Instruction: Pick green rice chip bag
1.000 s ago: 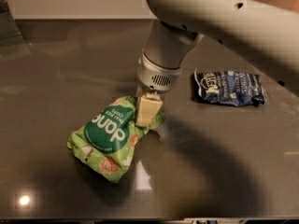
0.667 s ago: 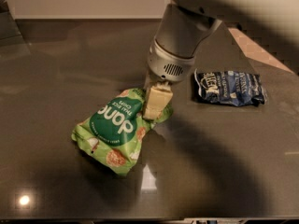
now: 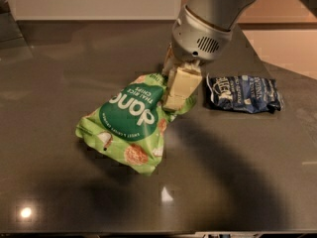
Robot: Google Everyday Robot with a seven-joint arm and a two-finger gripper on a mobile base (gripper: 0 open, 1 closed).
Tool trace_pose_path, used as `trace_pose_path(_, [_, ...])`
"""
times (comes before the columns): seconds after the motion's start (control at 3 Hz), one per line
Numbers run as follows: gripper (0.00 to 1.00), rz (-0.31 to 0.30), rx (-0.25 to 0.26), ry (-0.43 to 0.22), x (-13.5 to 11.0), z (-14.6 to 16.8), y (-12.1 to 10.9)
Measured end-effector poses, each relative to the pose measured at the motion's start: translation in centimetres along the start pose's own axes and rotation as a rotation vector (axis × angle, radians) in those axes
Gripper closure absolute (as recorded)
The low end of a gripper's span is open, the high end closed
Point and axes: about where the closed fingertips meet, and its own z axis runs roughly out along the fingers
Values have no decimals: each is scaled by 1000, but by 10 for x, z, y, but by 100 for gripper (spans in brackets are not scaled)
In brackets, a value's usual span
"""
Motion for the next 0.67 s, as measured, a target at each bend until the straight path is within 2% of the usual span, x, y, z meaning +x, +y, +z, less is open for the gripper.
trace_pose_path(0.33, [100,-37,20,-53,-12,-38,8])
trace_pose_path(0.67, [100,-37,21,-54,-13,-38,8])
